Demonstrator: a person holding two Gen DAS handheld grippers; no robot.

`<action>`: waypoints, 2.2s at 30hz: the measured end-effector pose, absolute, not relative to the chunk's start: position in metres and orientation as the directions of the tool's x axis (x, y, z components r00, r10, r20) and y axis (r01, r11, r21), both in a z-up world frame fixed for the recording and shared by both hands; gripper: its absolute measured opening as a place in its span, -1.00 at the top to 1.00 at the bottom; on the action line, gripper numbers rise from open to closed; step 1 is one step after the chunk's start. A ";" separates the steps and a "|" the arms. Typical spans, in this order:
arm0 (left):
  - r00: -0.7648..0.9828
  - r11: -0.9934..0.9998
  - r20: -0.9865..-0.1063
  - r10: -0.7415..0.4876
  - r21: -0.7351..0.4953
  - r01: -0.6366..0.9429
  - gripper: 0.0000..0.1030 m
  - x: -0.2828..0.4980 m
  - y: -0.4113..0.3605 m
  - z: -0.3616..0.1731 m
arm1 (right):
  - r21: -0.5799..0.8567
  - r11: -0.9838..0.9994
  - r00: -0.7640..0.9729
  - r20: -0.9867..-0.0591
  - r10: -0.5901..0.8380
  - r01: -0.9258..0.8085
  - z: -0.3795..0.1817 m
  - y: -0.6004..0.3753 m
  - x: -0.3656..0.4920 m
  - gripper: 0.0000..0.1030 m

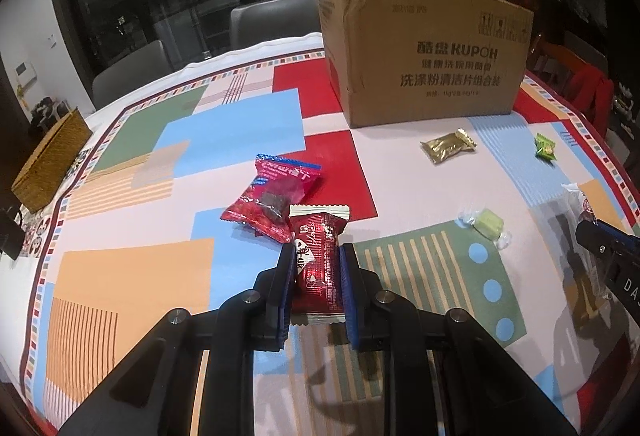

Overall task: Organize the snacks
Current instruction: 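Lift and carry the red candy with the left tool while the right tool carries the stick to the box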

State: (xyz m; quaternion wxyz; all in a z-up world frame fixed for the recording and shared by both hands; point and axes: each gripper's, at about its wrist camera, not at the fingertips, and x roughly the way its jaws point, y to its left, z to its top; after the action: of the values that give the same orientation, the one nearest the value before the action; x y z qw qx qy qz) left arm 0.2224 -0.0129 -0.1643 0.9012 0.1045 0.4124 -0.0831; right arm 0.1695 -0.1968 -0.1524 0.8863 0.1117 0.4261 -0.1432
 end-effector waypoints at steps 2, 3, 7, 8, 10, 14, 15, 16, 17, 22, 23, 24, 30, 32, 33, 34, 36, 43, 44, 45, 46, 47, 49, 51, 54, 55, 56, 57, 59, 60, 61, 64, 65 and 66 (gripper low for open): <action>0.650 0.966 -0.758 -0.064 0.118 0.232 0.57 0.221 -0.013 -0.160 | 0.075 0.937 0.604 -0.781 -0.158 0.342 -0.148 -0.197 0.170 0.62; 0.651 0.966 -0.756 -0.064 0.118 0.231 0.57 0.221 -0.013 -0.158 | 0.075 0.938 0.607 -0.779 -0.157 0.339 -0.146 -0.196 0.170 0.62; 0.661 0.967 -0.748 -0.064 0.117 0.225 0.57 0.221 -0.014 -0.149 | 0.075 0.943 0.616 -0.773 -0.152 0.326 -0.139 -0.197 0.171 0.62; 0.663 0.968 -0.746 -0.064 0.117 0.224 0.57 0.221 -0.015 -0.147 | 0.076 0.944 0.618 -0.772 -0.149 0.322 -0.137 -0.197 0.171 0.62; 0.667 0.968 -0.743 -0.063 0.117 0.222 0.57 0.221 -0.016 -0.143 | 0.077 0.946 0.624 -0.768 -0.145 0.315 -0.134 -0.198 0.173 0.62; 0.679 0.969 -0.732 -0.064 0.117 0.217 0.57 0.222 -0.017 -0.132 | 0.080 0.950 0.636 -0.759 -0.139 0.303 -0.125 -0.199 0.176 0.62; 0.681 0.969 -0.729 -0.064 0.117 0.217 0.57 0.223 -0.018 -0.129 | 0.082 0.950 0.640 -0.756 -0.137 0.300 -0.122 -0.200 0.177 0.62; 0.684 0.969 -0.727 -0.064 0.118 0.216 0.57 0.223 -0.018 -0.127 | 0.082 0.951 0.642 -0.754 -0.137 0.299 -0.120 -0.200 0.177 0.62; 0.687 0.969 -0.724 -0.064 0.118 0.215 0.57 0.224 -0.019 -0.124 | 0.085 0.951 0.645 -0.752 -0.135 0.298 -0.117 -0.201 0.178 0.62; 0.699 0.971 -0.712 -0.067 0.115 0.211 0.57 0.228 -0.023 -0.111 | 0.094 0.953 0.663 -0.738 -0.126 0.286 -0.103 -0.204 0.183 0.62; 0.701 0.971 -0.709 -0.069 0.114 0.211 0.57 0.229 -0.024 -0.109 | 0.097 0.954 0.668 -0.734 -0.123 0.283 -0.100 -0.204 0.184 0.62; 0.703 0.971 -0.708 -0.070 0.114 0.212 0.57 0.229 -0.024 -0.107 | 0.097 0.955 0.670 -0.732 -0.122 0.279 -0.098 -0.205 0.185 0.62; 0.710 0.971 -0.700 -0.075 0.110 0.211 0.57 0.233 -0.029 -0.097 | 0.089 0.961 0.686 -0.718 -0.121 0.263 -0.084 -0.208 0.191 0.62; 0.711 0.971 -0.699 -0.077 0.109 0.211 0.57 0.234 -0.030 -0.095 | 0.088 0.962 0.689 -0.715 -0.120 0.258 -0.080 -0.210 0.194 0.62; 0.713 0.971 -0.697 -0.077 0.110 0.212 0.57 0.234 -0.031 -0.094 | 0.088 0.963 0.690 -0.714 -0.119 0.257 -0.079 -0.210 0.195 0.62; 0.715 0.971 -0.695 -0.076 0.111 0.212 0.57 0.235 -0.032 -0.092 | 0.088 0.963 0.691 -0.713 -0.118 0.255 -0.077 -0.211 0.196 0.62; 0.718 0.971 -0.692 -0.078 0.110 0.211 0.57 0.236 -0.033 -0.089 | 0.087 0.963 0.695 -0.709 -0.118 0.253 -0.074 -0.212 0.198 0.62; 0.730 0.970 -0.679 -0.081 0.115 0.214 0.57 0.239 -0.037 -0.077 | 0.084 0.966 0.709 -0.695 -0.119 0.245 -0.064 -0.215 0.202 0.62; 0.732 0.970 -0.676 -0.082 0.115 0.215 0.57 0.239 -0.038 -0.075 | 0.083 0.967 0.712 -0.692 -0.119 0.242 -0.061 -0.215 0.203 0.62; 0.733 0.970 -0.675 -0.084 0.115 0.216 0.57 0.239 -0.038 -0.074 | 0.081 0.967 0.714 -0.690 -0.119 0.240 -0.060 -0.215 0.203 0.62; 0.734 0.969 -0.674 -0.086 0.113 0.218 0.57 0.240 -0.038 -0.073 | 0.080 0.968 0.716 -0.688 -0.119 0.237 -0.058 -0.216 0.204 0.62; 0.735 0.969 -0.672 -0.087 0.113 0.218 0.57 0.240 -0.039 -0.071 | 0.079 0.969 0.718 -0.686 -0.119 0.236 -0.056 -0.216 0.205 0.62; 0.738 0.969 -0.669 -0.090 0.112 0.219 0.57 0.242 -0.040 -0.067 | 0.078 0.969 0.721 -0.683 -0.119 0.234 -0.054 -0.218 0.207 0.62; 0.740 0.969 -0.667 -0.091 0.112 0.221 0.57 0.243 -0.042 -0.065 | 0.075 0.970 0.725 -0.677 -0.122 0.233 -0.051 -0.219 0.208 0.62; 0.743 0.968 -0.663 -0.095 0.112 0.224 0.57 0.246 -0.045 -0.061 | 0.071 0.971 0.730 -0.673 -0.122 0.227 -0.047 -0.220 0.211 0.62; 0.743 0.968 -0.662 -0.096 0.112 0.224 0.57 0.247 -0.045 -0.060 | 0.068 0.972 0.731 -0.671 -0.122 0.225 -0.046 -0.221 0.212 0.62; 0.744 0.968 -0.661 -0.097 0.111 0.226 0.57 0.249 -0.046 -0.059 | 0.067 0.973 0.733 -0.670 -0.122 0.223 -0.045 -0.221 0.213 0.62; 0.744 0.968 -0.661 -0.099 0.110 0.227 0.57 0.250 -0.047 -0.057 | 0.066 0.973 0.734 -0.668 -0.122 0.222 -0.044 -0.222 0.214 0.62; 0.747 0.967 -0.657 -0.099 0.112 0.227 0.57 0.253 -0.049 -0.054 | 0.062 0.974 0.737 -0.664 -0.123 0.219 -0.041 -0.223 0.217 0.62; 0.749 0.967 -0.655 -0.101 0.112 0.228 0.57 0.254 -0.050 -0.053 | 0.061 0.974 0.739 -0.662 -0.124 0.217 -0.039 -0.224 0.218 0.62; 0.750 0.967 -0.654 -0.102 0.112 0.229 0.57 0.255 -0.051 -0.051 | 0.061 0.974 0.740 -0.661 -0.123 0.216 -0.039 -0.224 0.218 0.62; 0.755 0.967 -0.648 -0.105 0.112 0.230 0.57 0.258 -0.054 -0.046 | 0.058 0.976 0.744 -0.658 -0.121 0.211 -0.035 -0.226 0.222 0.62; 0.757 0.967 -0.645 -0.106 0.112 0.230 0.57 0.260 -0.055 -0.044 | 0.057 0.976 0.745 -0.656 -0.121 0.209 -0.034 -0.226 0.224 0.62; 0.758 0.967 -0.643 -0.108 0.111 0.231 0.57 0.261 -0.055 -0.043 | 0.056 0.977 0.746 -0.655 -0.121 0.208 -0.033 -0.226 0.224 0.62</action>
State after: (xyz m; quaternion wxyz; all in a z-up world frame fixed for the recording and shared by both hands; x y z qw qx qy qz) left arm 0.2606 -0.0550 -0.0428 0.9330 0.0921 0.3358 -0.0908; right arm 0.2241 -0.2264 -0.0328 0.9323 0.0629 0.3451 -0.0882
